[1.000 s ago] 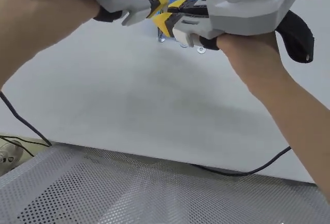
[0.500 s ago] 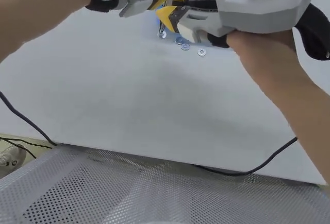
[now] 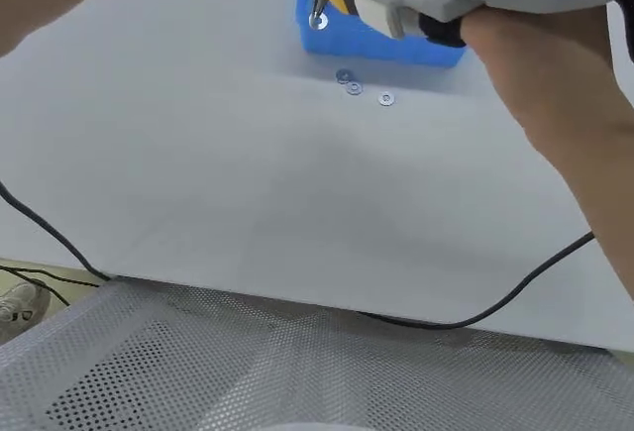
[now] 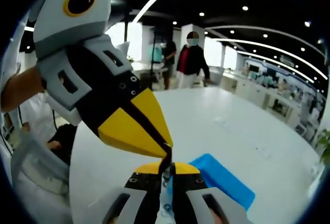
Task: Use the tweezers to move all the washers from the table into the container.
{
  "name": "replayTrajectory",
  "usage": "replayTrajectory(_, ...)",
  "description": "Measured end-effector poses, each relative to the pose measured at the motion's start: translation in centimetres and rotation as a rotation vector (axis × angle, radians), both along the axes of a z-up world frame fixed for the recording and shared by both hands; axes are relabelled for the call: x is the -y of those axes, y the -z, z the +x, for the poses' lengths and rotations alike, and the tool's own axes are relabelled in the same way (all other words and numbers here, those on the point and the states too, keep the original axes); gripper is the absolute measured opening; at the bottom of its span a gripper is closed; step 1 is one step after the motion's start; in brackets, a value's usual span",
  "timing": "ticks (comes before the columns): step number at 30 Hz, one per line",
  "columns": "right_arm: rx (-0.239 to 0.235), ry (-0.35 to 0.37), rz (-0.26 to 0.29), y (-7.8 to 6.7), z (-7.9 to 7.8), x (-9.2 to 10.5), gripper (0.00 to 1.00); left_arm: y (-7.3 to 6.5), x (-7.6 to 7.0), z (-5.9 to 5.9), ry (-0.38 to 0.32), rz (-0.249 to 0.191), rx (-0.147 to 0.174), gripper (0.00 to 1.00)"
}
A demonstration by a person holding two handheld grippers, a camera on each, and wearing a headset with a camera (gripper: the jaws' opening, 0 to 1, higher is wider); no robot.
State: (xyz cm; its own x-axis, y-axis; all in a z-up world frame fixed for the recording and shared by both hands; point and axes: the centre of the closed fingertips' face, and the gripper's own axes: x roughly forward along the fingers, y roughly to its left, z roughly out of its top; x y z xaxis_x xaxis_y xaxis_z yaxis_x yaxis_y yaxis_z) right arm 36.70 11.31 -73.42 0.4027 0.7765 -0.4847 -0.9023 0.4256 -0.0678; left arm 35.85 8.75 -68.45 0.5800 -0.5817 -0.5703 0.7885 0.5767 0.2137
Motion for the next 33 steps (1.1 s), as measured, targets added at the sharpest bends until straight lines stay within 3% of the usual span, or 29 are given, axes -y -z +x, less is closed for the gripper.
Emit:
replayTrajectory(4,0.028,0.011,-0.02,0.0,0.7,0.3,0.03,0.0,0.2,0.6,0.0,-0.005,0.012,0.0)
replayTrajectory(12,0.041,0.035,-0.041,0.9,2.2,0.6,0.03,0.8,0.4,1.8,-0.001,-0.011,0.023,0.0)
replayTrajectory(20,0.055,0.03,-0.11,3.2,3.2,0.5,0.03,3.2,0.4,2.9,-0.012,0.043,-0.004,0.0)
replayTrajectory(27,0.024,0.037,-0.113,4.9,3.8,0.6,0.03,4.7,0.1,3.4,-0.034,0.04,-0.038,0.0)
replayTrajectory(33,0.0,0.045,-0.11,5.9,4.0,0.4,0.03,5.8,-0.1,3.6,-0.041,0.065,-0.05,0.0)
